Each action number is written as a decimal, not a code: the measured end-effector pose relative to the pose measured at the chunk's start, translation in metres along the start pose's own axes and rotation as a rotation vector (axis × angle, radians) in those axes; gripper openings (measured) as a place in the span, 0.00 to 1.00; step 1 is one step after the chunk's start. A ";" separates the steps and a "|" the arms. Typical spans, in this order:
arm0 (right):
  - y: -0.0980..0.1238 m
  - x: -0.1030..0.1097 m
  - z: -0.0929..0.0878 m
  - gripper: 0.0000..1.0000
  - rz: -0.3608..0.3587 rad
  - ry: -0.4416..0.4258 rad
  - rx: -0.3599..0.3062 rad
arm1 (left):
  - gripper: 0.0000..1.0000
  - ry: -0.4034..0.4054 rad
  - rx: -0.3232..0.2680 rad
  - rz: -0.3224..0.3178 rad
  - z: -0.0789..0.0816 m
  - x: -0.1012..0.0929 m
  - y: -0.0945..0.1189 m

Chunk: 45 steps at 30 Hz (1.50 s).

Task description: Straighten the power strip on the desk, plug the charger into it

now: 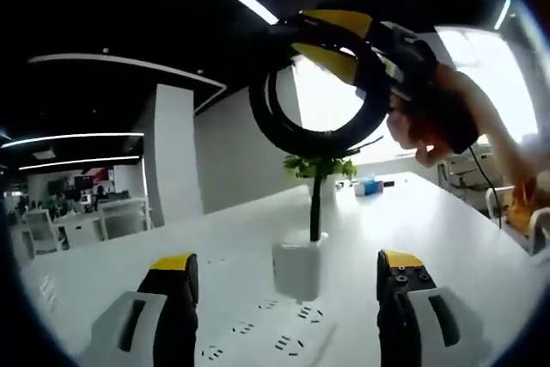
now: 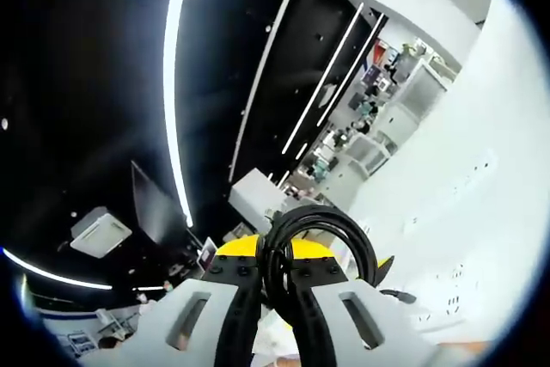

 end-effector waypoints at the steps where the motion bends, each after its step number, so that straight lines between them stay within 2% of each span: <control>1: 0.000 0.000 0.000 0.08 0.000 -0.001 0.001 | 0.87 0.001 0.005 -0.014 0.000 -0.001 -0.001; 8: -0.001 0.003 -0.001 0.08 0.005 -0.002 0.006 | 0.87 0.021 0.000 -0.080 0.003 -0.006 -0.005; 15: 0.001 0.004 -0.003 0.08 0.006 0.001 0.009 | 0.82 -0.029 0.042 -0.131 0.001 -0.008 -0.008; 17: 0.001 0.004 -0.003 0.08 0.007 0.000 0.011 | 0.81 -0.016 0.032 -0.150 0.003 -0.009 -0.009; 21: 0.001 0.006 -0.002 0.08 0.008 0.002 0.014 | 0.71 0.047 -0.002 -0.199 0.013 -0.006 -0.011; 28: 0.001 0.006 -0.001 0.08 0.011 0.001 0.013 | 0.70 0.036 0.061 -0.263 0.006 -0.010 -0.018; 32: 0.001 0.006 0.001 0.08 0.008 0.004 0.011 | 0.69 0.044 0.063 -0.275 0.005 -0.011 -0.023; 45: 0.006 0.003 -0.001 0.08 0.002 -0.004 0.010 | 0.52 0.070 0.082 -0.268 -0.001 -0.009 -0.030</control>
Point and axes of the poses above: the point that each gripper's makers call its tool centre point, and the gripper's own axes: y roughly backward along the fingers, x roughly to its left, z roughly out of its top, the point moved 3 cm from there along y, roughly backward along the fingers, and after that the axes turned 13 degrees about y, right-handed, at the moved point
